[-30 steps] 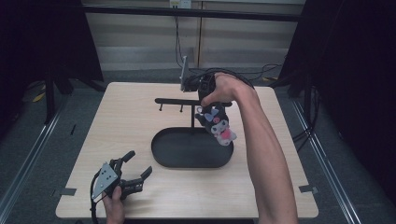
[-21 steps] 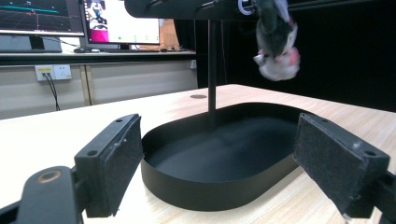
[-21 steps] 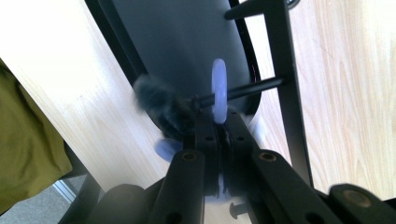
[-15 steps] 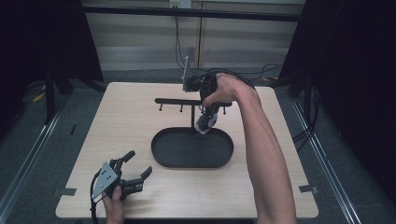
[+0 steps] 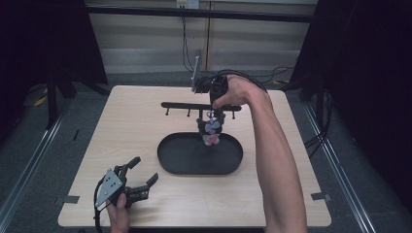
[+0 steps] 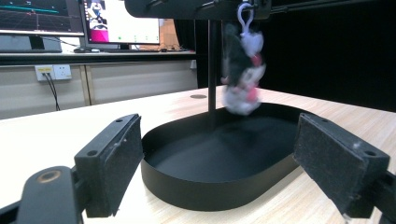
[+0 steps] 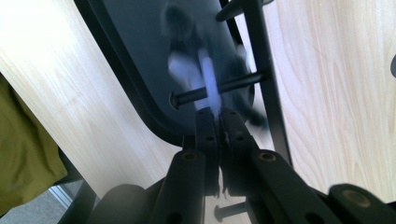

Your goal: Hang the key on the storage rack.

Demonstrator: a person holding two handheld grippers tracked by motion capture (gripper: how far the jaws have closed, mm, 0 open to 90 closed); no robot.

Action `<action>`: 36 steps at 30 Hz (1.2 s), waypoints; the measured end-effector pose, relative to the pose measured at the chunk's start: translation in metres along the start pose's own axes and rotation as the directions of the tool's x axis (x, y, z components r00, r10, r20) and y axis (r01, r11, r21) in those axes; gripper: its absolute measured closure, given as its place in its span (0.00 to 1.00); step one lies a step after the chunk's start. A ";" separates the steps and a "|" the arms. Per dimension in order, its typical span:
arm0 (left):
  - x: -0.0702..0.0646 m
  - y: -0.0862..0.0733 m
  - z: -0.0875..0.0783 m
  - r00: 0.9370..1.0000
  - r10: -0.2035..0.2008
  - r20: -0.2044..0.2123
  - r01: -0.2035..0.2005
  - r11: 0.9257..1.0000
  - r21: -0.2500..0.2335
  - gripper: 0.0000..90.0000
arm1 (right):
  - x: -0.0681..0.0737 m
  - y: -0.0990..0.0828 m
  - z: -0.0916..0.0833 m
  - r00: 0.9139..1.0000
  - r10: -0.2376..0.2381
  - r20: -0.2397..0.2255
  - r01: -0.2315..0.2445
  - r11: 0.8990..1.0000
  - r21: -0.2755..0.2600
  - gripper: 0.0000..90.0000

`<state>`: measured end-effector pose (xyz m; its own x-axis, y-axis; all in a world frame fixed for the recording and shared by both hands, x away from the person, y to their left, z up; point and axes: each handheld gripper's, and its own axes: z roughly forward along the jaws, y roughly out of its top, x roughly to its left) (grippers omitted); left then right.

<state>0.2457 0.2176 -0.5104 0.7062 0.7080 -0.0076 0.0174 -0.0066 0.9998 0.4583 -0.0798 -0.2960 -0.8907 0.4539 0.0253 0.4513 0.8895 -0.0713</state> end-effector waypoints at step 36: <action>0.000 0.000 0.000 1.000 0.006 0.000 -0.006 1.000 0.003 0.17 | 0.033 -0.056 0.005 0.999 0.036 0.037 -0.022 0.946 -0.323 0.59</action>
<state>0.2458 0.2181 -0.5103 0.7061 0.7081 -0.0015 0.0155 -0.0134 0.9998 0.4036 -0.1152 -0.2966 -0.8753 0.4834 -0.0137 0.4645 0.8483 0.2543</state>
